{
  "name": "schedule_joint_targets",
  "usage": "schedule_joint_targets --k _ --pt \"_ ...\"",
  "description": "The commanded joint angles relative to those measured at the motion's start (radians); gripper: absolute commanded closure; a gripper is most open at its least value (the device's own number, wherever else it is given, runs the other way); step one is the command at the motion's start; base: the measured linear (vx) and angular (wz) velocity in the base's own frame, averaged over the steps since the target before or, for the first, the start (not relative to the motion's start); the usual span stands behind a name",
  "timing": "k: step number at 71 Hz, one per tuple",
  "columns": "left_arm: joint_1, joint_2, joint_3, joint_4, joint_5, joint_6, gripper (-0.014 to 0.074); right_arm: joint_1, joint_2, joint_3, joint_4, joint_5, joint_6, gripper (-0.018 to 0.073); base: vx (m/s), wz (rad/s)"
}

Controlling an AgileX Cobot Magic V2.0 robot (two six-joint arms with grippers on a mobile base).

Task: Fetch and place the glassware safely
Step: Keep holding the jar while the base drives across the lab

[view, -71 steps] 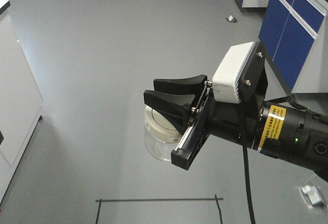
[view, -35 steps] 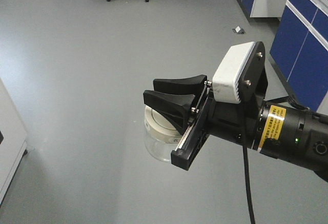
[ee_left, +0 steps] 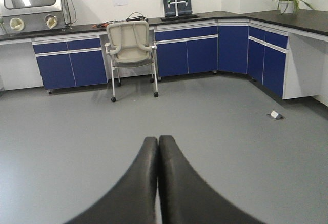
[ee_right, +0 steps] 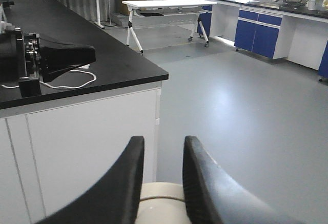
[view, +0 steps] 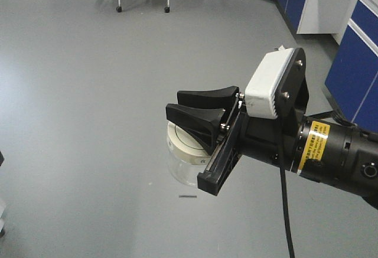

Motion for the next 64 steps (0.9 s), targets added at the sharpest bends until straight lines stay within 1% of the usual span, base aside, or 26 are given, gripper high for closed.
schedule_joint_targets --k 1,64 --pt "-0.006 -0.001 -0.027 -0.007 -0.069 -0.007 0.0603 -0.002 -0.03 -0.03 0.041 -0.059 -0.003 0.0559 0.58 0.0" --pt "-0.006 -0.001 -0.027 -0.007 -0.07 -0.007 0.0603 -0.003 -0.03 -0.03 0.041 -0.06 -0.003 0.0559 0.61 -0.01"
